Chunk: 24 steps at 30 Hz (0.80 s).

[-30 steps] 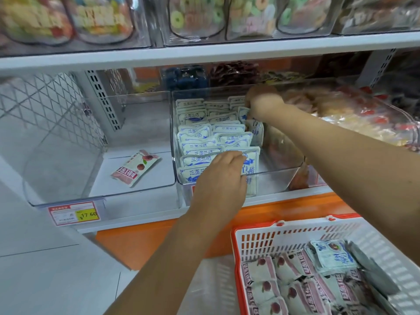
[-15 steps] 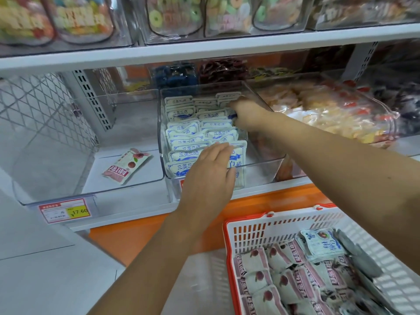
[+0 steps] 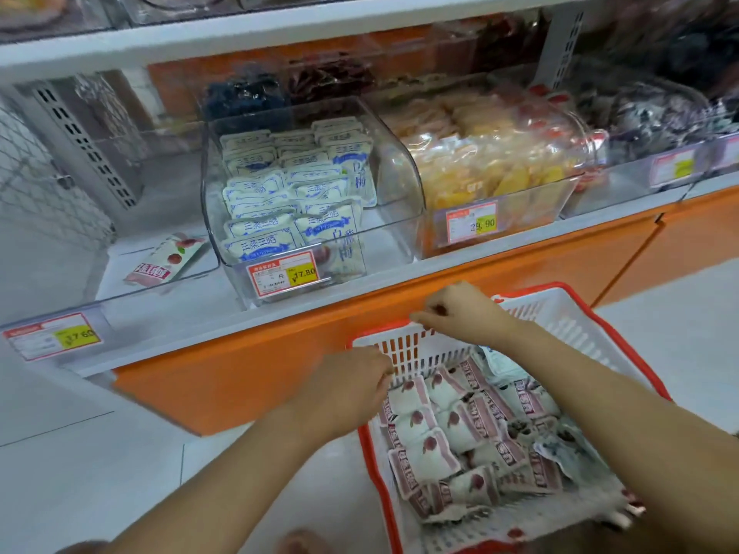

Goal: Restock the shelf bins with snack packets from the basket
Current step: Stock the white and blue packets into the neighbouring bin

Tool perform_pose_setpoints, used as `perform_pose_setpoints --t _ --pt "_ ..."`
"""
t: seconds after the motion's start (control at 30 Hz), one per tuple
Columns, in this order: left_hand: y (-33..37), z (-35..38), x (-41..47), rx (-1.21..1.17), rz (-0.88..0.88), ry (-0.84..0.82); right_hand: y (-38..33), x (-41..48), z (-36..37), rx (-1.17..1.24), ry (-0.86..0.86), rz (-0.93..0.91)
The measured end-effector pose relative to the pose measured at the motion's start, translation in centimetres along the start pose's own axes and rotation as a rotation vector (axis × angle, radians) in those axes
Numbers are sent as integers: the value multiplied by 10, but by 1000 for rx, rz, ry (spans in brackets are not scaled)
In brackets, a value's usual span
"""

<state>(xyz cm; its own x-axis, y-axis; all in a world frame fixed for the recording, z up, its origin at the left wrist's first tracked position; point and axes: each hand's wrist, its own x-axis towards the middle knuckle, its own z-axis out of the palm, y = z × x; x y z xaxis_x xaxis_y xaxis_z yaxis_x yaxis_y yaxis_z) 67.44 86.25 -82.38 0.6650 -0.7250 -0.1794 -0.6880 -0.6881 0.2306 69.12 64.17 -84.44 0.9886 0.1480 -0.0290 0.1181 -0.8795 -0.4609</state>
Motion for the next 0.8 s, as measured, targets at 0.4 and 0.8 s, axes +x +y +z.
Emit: perform_pose_setpoints --t 0.4,0.8 --pt "-21 77 11 -81 -197 -248 150 -80 95 111 -101 679" --pt "-30 86 17 -133 -262 -214 191 -59 112 121 -20 745"
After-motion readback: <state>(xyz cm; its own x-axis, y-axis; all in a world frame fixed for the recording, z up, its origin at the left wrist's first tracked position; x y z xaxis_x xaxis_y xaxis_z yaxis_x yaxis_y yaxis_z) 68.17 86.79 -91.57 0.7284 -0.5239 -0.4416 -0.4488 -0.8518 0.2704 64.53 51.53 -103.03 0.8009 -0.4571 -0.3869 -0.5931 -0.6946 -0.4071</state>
